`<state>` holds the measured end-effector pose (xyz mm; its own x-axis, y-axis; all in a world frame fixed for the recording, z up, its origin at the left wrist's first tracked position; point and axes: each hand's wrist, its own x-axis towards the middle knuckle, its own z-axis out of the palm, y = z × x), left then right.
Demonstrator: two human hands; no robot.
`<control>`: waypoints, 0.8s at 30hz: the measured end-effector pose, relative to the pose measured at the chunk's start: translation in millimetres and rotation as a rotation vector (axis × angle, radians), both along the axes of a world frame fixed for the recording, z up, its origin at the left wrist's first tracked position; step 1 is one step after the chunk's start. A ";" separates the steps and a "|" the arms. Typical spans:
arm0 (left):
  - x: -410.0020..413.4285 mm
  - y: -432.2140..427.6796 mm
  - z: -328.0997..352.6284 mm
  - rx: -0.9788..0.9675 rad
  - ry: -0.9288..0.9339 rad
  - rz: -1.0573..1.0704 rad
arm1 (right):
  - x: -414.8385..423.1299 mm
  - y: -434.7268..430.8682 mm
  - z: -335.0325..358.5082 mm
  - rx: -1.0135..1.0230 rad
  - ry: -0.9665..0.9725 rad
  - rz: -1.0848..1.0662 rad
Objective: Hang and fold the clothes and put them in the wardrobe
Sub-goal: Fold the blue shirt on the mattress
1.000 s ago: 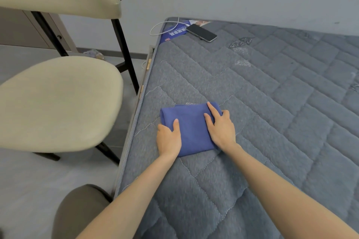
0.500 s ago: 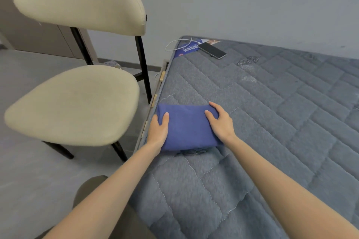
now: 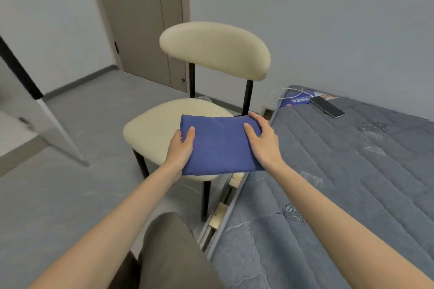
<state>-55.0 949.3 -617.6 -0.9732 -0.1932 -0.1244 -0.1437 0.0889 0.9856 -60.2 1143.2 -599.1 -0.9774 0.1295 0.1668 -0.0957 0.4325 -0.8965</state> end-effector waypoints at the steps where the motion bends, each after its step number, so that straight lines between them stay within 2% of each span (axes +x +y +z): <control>1: 0.6 -18.6 4.5 0.006 0.003 0.031 | -3.3 -18.7 5.3 0.003 0.015 0.032; 6: 3.8 -118.1 20.4 0.097 -0.005 0.166 | -23.2 -121.0 24.8 -0.018 0.050 0.174; 18: -32.5 -374.9 18.5 0.117 -0.057 0.472 | -119.2 -397.6 21.8 -0.012 0.015 0.470; 24: -29.1 -467.8 66.4 0.114 -0.048 0.583 | -135.9 -505.3 62.8 -0.021 -0.015 0.576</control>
